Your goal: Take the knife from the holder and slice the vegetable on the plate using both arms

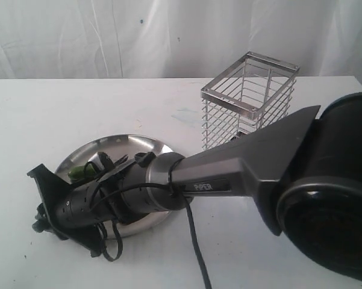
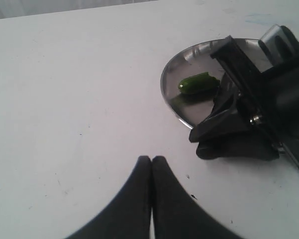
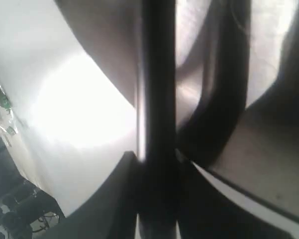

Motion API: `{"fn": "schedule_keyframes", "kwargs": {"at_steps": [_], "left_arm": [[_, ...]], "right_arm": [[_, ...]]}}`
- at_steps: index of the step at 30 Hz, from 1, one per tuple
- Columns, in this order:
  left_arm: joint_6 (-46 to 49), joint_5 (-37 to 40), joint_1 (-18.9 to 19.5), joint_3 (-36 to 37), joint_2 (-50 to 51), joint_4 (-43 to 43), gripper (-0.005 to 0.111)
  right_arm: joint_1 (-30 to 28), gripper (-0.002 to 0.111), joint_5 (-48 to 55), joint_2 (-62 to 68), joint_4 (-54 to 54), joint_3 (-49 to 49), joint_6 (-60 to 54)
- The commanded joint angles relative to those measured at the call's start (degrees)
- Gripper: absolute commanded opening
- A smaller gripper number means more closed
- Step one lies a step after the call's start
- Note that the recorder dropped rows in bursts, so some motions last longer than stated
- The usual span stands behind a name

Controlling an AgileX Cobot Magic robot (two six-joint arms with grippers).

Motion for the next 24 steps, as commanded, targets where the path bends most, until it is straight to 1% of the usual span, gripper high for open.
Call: {"fn": "schedule_keyframes", "kwargs": {"at_steps": [1,8,12,14,16,18,24], "left_arm": [[0.0,-0.2,-0.2,0.2,-0.2,-0.1,0.000],[0.0,-0.2,-0.2,0.2,-0.2,-0.1,0.000],[0.0,-0.2,-0.2,0.2,-0.2,-0.1,0.000],[0.0,-0.2,-0.2,0.2,-0.2,-0.1,0.000],[0.0,-0.2,-0.2,0.2,-0.2,-0.1,0.000],[0.0,-0.2,-0.2,0.2,-0.2,-0.1,0.000],[0.0,-0.2,-0.2,0.2,-0.2,-0.1,0.000]], "right_arm": [[0.7,0.000,-5.8,-4.4,-0.8,-0.1,-1.0],[1.7,0.000,-9.4,-7.8,-1.6,0.1,-1.0],[3.2,0.000,-14.6,-10.3,-2.1,2.5,-1.1],[3.4,0.000,-15.3,-11.4,-2.3,4.5,-2.4],[3.4,0.000,-15.3,-12.9,-4.4,6.3,-7.8],[3.4,0.000,-14.2,-15.0,-7.1,7.6,-16.2],[3.2,0.000,-12.9,-23.9,-7.2,11.5,-34.7]]}}
